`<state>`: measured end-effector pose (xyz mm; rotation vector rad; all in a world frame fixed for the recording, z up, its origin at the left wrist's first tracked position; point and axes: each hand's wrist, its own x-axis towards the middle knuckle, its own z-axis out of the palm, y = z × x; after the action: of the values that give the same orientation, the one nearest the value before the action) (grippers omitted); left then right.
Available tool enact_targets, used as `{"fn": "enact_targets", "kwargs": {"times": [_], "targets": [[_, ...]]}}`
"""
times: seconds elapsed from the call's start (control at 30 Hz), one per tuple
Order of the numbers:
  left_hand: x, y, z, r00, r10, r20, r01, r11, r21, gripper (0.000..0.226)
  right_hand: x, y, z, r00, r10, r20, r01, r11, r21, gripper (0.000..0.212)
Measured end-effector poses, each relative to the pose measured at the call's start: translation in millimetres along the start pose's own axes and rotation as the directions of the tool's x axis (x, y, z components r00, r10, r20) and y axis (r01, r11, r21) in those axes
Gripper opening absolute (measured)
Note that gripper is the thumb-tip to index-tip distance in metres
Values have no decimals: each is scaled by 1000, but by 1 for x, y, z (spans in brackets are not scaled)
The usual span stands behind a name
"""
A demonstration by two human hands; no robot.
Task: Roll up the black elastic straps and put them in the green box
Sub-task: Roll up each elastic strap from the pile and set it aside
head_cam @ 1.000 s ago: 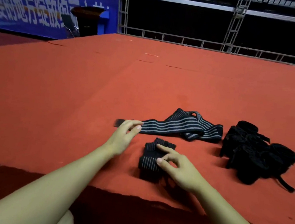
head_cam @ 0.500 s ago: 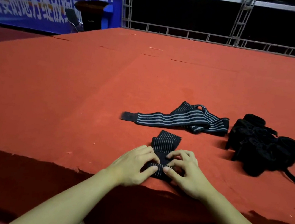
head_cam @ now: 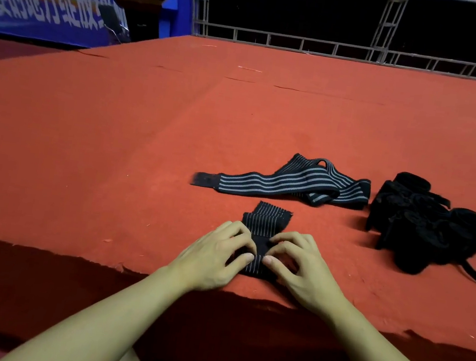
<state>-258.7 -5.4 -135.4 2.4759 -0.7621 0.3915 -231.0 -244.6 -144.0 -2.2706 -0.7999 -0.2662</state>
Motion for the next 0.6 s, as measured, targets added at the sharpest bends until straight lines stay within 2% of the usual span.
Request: {"fn": "enact_targets", "kwargs": {"times": [0.17, 0.4, 0.6], "targets": [[-2, -3, 0, 999, 5, 32, -6, 1000, 11, 34, -3, 2, 0, 997, -15, 72, 19, 998, -52, 42], [1, -7, 3, 996, -72, 49, 73, 997, -20, 29, -2, 2, -1, 998, -16, 68, 21, 998, -63, 42], [1, -10, 4, 996, -77, 45, 80, 995, -64, 32, -4, -4, -2, 998, 13, 55, -9, 998, -68, 43]]}}
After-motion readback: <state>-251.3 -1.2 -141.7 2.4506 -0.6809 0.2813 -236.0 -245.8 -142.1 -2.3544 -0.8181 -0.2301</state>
